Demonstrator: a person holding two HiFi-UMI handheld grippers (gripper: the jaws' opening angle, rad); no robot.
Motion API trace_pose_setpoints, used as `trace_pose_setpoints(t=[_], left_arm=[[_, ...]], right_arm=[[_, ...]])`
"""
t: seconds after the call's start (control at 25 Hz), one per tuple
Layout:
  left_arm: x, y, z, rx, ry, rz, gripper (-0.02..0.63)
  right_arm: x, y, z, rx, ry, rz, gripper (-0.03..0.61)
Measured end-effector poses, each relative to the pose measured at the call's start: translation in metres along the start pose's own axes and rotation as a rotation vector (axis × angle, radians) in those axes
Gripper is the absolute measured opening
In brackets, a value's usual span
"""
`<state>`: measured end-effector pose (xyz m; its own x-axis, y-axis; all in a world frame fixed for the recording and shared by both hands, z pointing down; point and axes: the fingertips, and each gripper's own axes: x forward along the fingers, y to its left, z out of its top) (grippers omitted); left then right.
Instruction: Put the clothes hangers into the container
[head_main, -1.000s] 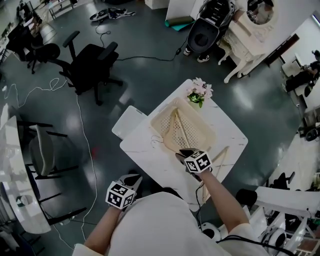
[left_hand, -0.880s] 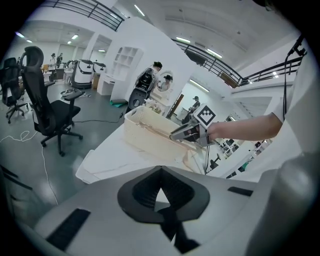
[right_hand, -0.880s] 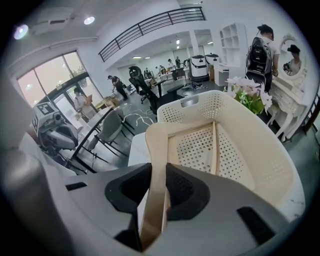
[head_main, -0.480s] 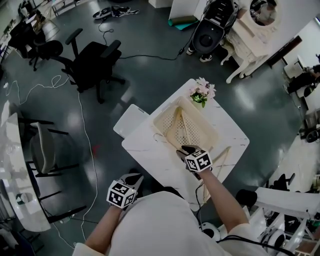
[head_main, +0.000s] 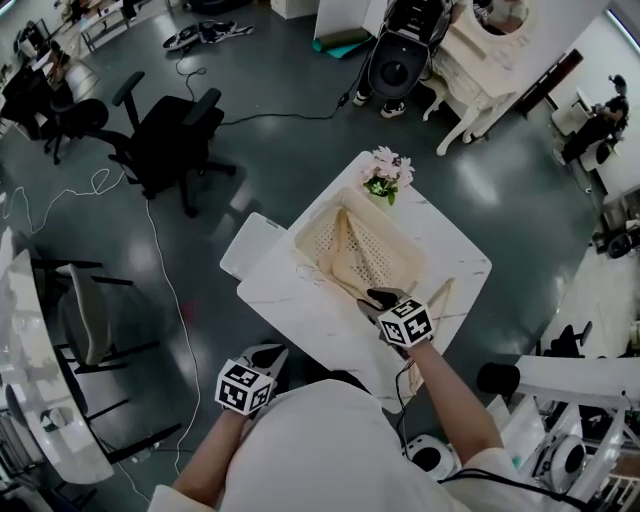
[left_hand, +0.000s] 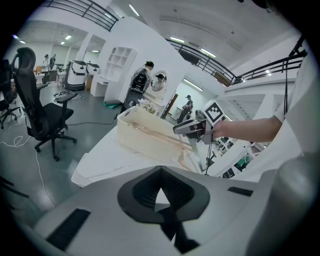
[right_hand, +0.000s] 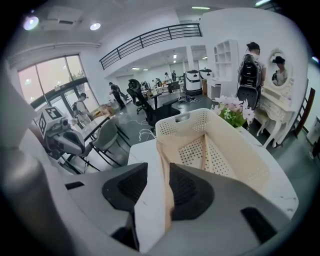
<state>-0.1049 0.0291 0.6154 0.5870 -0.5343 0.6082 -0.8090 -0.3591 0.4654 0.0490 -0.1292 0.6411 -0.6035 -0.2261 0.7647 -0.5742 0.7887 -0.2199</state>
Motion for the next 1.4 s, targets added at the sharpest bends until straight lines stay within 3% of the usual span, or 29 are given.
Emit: trace_pose_setpoints(t=[0.32,0.52,0.8,1.0,1.4], left_arm=[[0.007,-0.013,0.007,0.064,0.008,-0.077,0.008],[0.008,-0.021,0.015,0.04,-0.011,-0.156,0.008],[0.006,-0.027,0.022,0.123,-0.007,-0.211,0.006],[-0.004,-0.041,0.027,0.158,-0.023,-0.307,0.006],[-0.008,-0.043,-0.005,0.223,0.081,-0.356,0.008]], right_arm=[[-0.039,0.023,-0.025,0.16,-0.104,-0.006,0.077],[-0.045,0.041,-0.057,0.231,-0.116,-0.023,0.031],[-0.05,0.066,-0.076,0.317,-0.178,-0.051,0.026],[-0.051,0.084,-0.086,0.367,-0.197,-0.078,0.026],[-0.053,0.115,-0.12,0.457,-0.211,-0.143,0.028]])
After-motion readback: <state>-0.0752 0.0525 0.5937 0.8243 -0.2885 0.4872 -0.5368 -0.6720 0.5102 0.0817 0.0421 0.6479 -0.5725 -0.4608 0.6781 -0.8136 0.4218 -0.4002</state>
